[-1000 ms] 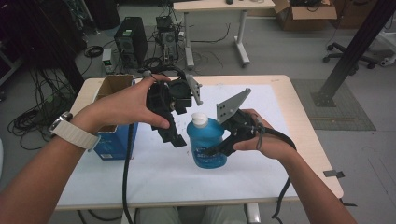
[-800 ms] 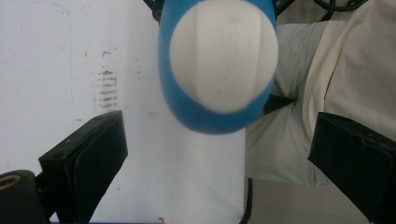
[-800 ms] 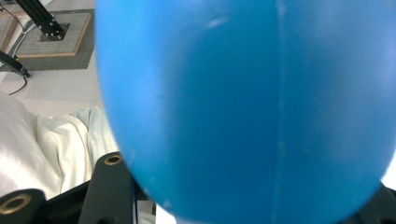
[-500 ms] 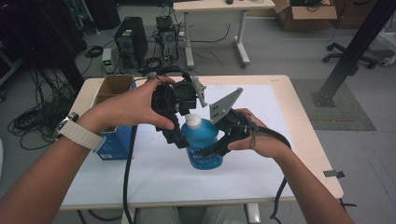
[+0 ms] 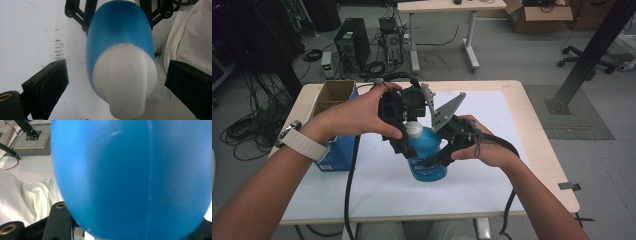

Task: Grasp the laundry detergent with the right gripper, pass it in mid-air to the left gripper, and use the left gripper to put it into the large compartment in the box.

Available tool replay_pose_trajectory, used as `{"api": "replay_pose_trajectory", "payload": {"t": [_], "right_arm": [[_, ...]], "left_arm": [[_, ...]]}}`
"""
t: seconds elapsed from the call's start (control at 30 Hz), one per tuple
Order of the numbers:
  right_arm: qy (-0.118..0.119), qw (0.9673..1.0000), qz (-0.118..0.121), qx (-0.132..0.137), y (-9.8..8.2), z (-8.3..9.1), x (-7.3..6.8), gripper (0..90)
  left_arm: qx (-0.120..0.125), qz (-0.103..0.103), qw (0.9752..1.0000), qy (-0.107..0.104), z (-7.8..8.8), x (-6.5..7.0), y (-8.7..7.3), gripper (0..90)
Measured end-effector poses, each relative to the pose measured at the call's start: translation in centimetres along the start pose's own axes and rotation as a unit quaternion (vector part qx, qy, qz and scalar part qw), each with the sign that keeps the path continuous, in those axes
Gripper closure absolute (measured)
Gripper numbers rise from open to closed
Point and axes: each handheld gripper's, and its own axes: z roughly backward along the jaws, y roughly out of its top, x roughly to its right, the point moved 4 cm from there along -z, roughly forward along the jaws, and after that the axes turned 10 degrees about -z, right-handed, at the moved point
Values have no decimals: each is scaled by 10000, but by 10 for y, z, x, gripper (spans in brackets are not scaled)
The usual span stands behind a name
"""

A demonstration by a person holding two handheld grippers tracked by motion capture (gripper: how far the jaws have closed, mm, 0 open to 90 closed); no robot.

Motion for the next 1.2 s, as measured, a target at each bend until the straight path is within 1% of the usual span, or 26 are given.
{"api": "replay_pose_trajectory", "payload": {"t": [0.1, 0.43, 0.67, 0.83, 0.97, 1.2], "right_arm": [[8, 10000, 31, -13, 2, -1, 0, 437], [32, 10000, 13, -48, 3, -1, 0, 437], [40, 10000, 24, -40, 3, -1, 0, 437], [31, 10000, 22, -46, 3, -1, 0, 437], [32, 10000, 31, -62, 3, -2, 0, 437], [53, 10000, 14, -70, 2, -2, 0, 437]], "left_arm": [[-5, -3, 10000, -5, -1, -1, 1, 52], [-46, -43, 10000, -44, -6, -2, 2, 54], [-31, -71, 9999, -67, -8, -3, 3, 65], [2, -118, 9999, -80, -8, -3, 2, 101], [11, -126, 9999, -118, -8, -2, 2, 156], [-20, -130, 9998, -125, -10, -3, 2, 184]]}}
